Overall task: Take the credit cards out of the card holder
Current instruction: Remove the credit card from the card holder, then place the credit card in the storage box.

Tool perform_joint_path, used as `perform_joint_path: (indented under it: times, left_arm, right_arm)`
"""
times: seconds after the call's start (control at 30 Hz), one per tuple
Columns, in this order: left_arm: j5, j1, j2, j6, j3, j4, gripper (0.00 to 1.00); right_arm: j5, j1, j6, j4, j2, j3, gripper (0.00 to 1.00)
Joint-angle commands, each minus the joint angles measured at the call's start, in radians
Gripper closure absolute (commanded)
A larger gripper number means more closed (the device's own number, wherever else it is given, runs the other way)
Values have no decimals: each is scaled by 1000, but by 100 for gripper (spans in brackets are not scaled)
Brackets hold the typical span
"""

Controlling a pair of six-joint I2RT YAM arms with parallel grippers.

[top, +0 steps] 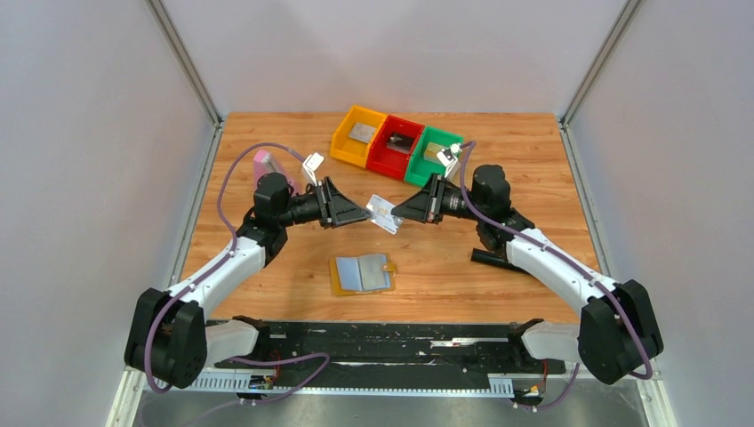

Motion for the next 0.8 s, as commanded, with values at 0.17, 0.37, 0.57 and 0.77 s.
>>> perform_joint_path:
  times: [0.17,0.37,0.57,0.77]
  left_arm:
    - [-39,3,-29,-40,15,91,79]
    - [-76,12,-44,-29,14,57,100]
    - [-74,41,-1,9,82,3,100]
    - [-57,99,94,65,209,-32,100]
  right_arm:
    - [4,-14,59,115,4,-34,100]
    - [23,-24,61,106,4,-45,95]
    - [65,-41,27,32,-32,-36,64]
    - [141,-44,-8,-48,-125,-48,22]
